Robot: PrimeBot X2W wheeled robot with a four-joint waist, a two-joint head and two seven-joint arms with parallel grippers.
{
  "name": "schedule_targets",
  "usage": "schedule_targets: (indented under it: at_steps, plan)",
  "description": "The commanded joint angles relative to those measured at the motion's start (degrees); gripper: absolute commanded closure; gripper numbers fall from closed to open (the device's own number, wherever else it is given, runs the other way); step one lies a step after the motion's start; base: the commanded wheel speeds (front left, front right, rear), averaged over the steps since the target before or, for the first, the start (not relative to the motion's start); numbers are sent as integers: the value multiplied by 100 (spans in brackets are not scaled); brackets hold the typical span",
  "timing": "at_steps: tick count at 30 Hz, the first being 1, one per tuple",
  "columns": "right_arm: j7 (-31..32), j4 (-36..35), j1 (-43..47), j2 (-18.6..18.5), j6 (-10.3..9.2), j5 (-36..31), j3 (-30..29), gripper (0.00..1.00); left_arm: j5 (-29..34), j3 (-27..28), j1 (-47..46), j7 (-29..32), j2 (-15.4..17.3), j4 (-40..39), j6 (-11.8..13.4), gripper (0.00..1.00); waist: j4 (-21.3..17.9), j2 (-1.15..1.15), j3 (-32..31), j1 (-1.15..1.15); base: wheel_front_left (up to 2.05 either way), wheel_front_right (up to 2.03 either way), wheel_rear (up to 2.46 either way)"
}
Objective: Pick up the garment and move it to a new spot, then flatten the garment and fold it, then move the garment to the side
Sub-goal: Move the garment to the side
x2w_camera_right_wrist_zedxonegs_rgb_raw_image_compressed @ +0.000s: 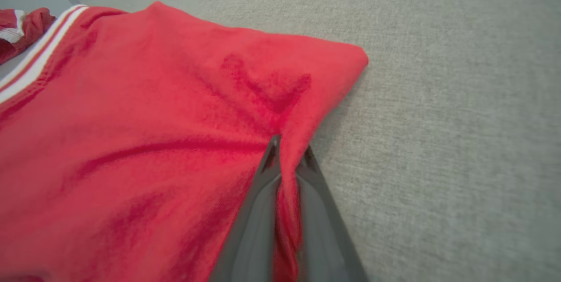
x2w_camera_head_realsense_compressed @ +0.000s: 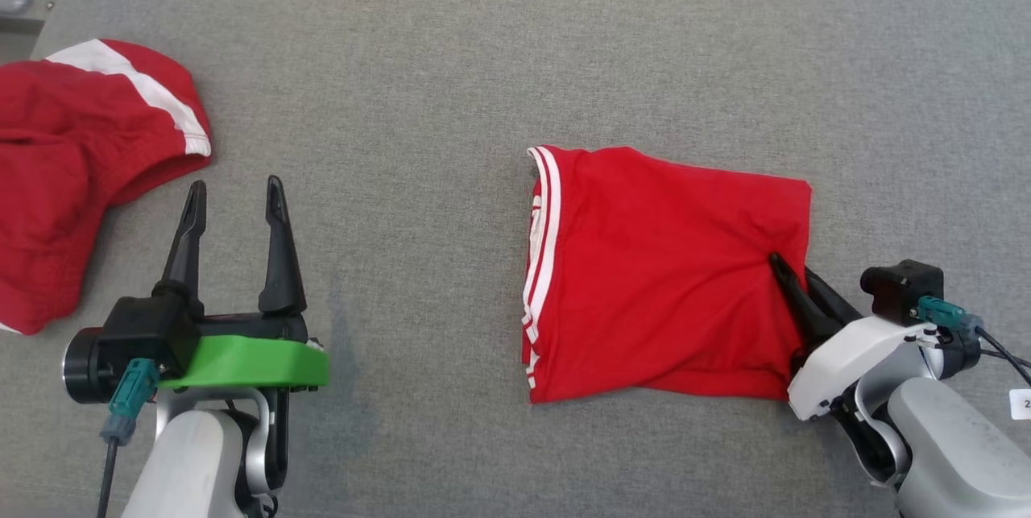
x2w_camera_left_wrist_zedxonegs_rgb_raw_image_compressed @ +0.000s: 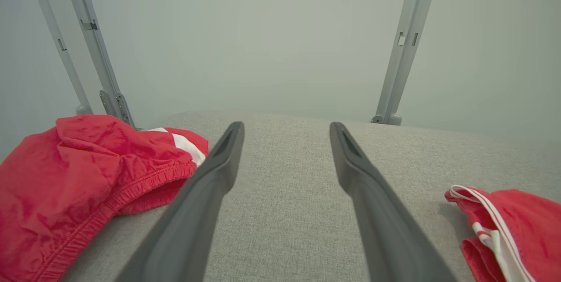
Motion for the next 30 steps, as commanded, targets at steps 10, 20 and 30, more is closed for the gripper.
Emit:
schedule_targets:
  at_steps: [10, 20, 30]
  plan:
    - [15, -161, -403, -725, -21, -176, 449, 100, 216, 321, -183, -41, -40, -279, 33, 0, -700, 0, 274, 0, 0, 0, 0]
    - [-141, -152, -1546, -1574, -20, -289, 1362, 100, 494, 302, -558, 219, 352, -698, -21, 0, -2005, 0, 960, 0, 0, 0, 0]
    - [-258, -5, -2528, -2592, -20, -360, 1685, 100, 657, 206, -935, 718, 676, -1218, -83, 0, -2672, 0, 1511, 0, 0, 0, 0]
